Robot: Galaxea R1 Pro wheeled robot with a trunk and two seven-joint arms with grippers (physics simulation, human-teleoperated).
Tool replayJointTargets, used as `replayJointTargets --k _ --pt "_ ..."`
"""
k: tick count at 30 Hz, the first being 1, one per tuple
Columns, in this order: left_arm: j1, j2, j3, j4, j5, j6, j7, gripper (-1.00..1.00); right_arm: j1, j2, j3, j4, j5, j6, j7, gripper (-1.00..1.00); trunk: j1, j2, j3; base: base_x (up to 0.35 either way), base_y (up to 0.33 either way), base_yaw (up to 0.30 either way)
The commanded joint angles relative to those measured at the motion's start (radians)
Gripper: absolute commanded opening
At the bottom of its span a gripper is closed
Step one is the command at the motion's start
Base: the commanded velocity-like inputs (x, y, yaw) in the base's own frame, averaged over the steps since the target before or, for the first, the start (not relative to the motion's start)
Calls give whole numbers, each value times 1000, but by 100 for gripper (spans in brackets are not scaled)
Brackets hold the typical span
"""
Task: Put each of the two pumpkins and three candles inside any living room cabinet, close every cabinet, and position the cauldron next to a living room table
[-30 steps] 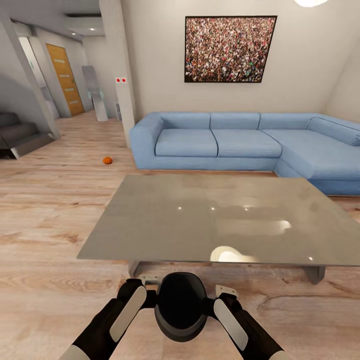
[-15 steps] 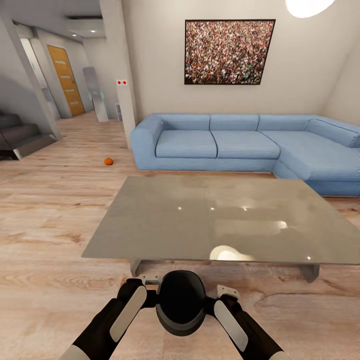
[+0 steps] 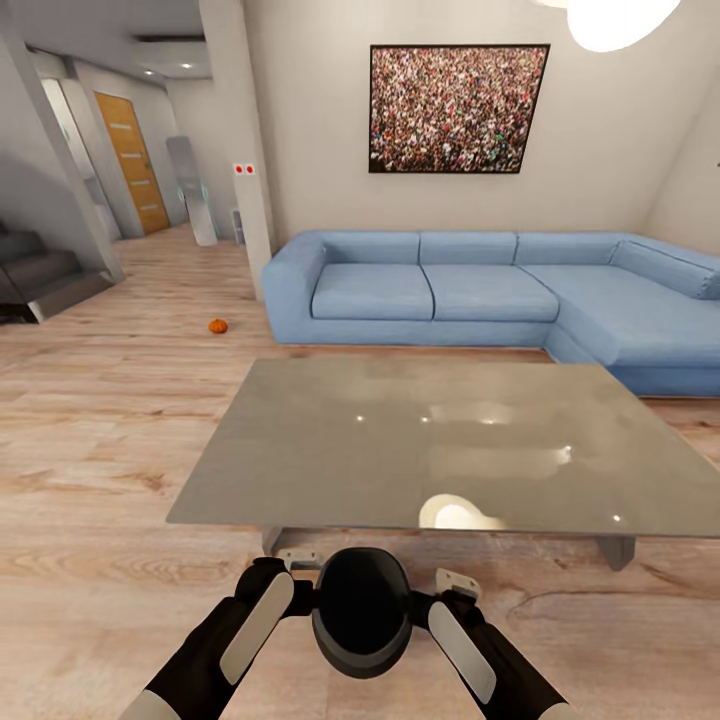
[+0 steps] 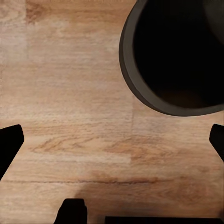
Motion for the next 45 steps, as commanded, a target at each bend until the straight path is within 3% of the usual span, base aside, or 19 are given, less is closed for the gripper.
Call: replayJointTargets --k 1,32,40,45 --pt "-1 0 -2 -1 10 1 10 100 -1 -1 2 -1 -7 1 -8 100 -4 7 2 0 0 0" --pt "-1 -1 -2 4 10 0 10 100 -1 -1 4 25 5 -30 -7 100 -123 224 99 -12 0 2" --pt "0 -1 -5 -6 11 0 10 100 -1 -1 4 26 7 -30 -7 100 -123 224 99 -48 0 95" --pt "0 1 -34 -7 12 0 10 100 -1 -1 4 27 7 -30 -7 100 -123 224 99 -3 0 219"
